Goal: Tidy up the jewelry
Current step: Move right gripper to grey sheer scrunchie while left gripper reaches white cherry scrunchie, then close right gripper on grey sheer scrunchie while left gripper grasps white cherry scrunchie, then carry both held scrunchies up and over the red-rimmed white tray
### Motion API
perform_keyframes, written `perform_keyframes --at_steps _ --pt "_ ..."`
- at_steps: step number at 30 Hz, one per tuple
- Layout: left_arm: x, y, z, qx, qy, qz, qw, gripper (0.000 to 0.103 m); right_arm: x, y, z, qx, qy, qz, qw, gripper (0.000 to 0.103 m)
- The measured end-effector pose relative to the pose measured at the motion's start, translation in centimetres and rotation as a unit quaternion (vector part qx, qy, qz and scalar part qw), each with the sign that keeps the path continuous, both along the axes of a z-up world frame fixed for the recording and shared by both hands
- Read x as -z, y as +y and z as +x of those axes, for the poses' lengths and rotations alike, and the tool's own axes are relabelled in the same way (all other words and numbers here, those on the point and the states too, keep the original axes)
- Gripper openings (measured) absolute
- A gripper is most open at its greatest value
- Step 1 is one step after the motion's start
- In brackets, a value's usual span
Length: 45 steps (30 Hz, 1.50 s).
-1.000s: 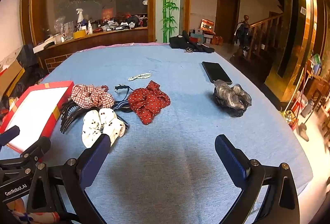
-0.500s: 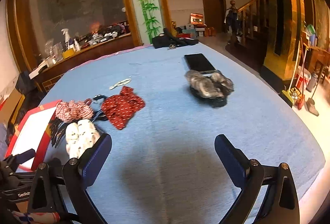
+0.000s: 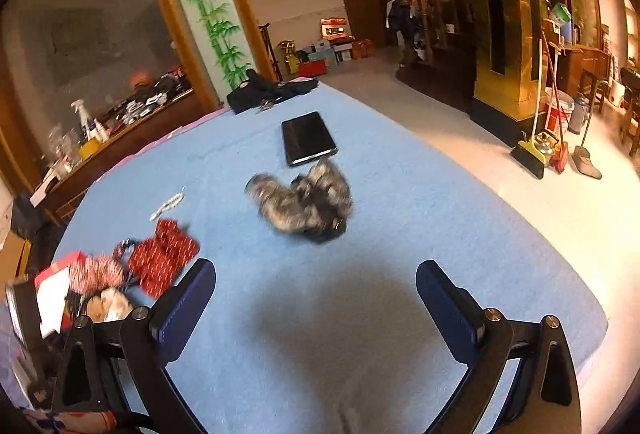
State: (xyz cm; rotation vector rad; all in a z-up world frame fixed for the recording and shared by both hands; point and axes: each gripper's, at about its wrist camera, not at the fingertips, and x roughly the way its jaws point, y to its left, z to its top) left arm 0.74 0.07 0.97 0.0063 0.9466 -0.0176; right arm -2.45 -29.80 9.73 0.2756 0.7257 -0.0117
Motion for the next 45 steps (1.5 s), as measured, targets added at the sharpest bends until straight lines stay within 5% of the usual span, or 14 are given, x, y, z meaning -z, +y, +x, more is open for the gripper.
perform_keyframes --at_steps 7,14,15,16,17,20,24,30,45 --pt "-0.3 0.8 0.0 0.005 -0.019 -0.029 0.9994 0.025 1.3 -0.5 7.0 -0.016 0.047 0.034 0.998 0.102" --pt "-1.1 1.4 -0.4 0.002 -0.043 -0.033 0.9985 0.024 4.9 1.1 12.6 -0.021 0.095 0.000 0.995 0.099" --pt "-1.1 1.4 -0.4 0.003 -0.044 -0.033 0.9985 0.024 5.4 1.4 12.8 -0.022 0.099 -0.005 0.995 0.084" --pt "-1.2 1.4 -0.5 0.003 -0.047 -0.031 0.9984 0.024 6.0 1.7 13.0 -0.027 0.101 -0.006 0.994 0.057" --pt "-1.3 1.4 -0.6 0.002 -0.051 -0.027 0.9983 0.024 6.6 2.1 13.1 -0.037 0.107 -0.010 0.994 0.045" --pt "-1.7 1.2 -0.8 0.001 -0.066 -0.021 0.9976 0.024 6.5 2.5 12.3 -0.036 0.082 -0.034 0.995 0.033" --pt "-2.2 1.3 -1.1 -0.002 -0.079 -0.020 0.9967 0.024 4.4 3.2 10.2 -0.041 0.009 -0.060 0.997 0.030" --pt "-2.7 1.3 -1.5 -0.013 -0.099 -0.006 0.9950 0.024 2.3 6.1 5.1 -0.085 -0.080 -0.033 0.993 0.030" --pt "-3.5 0.9 -2.4 -0.015 -0.130 0.012 0.9913 0.025 2.4 10.6 2.8 -0.138 -0.108 -0.051 0.983 0.031"
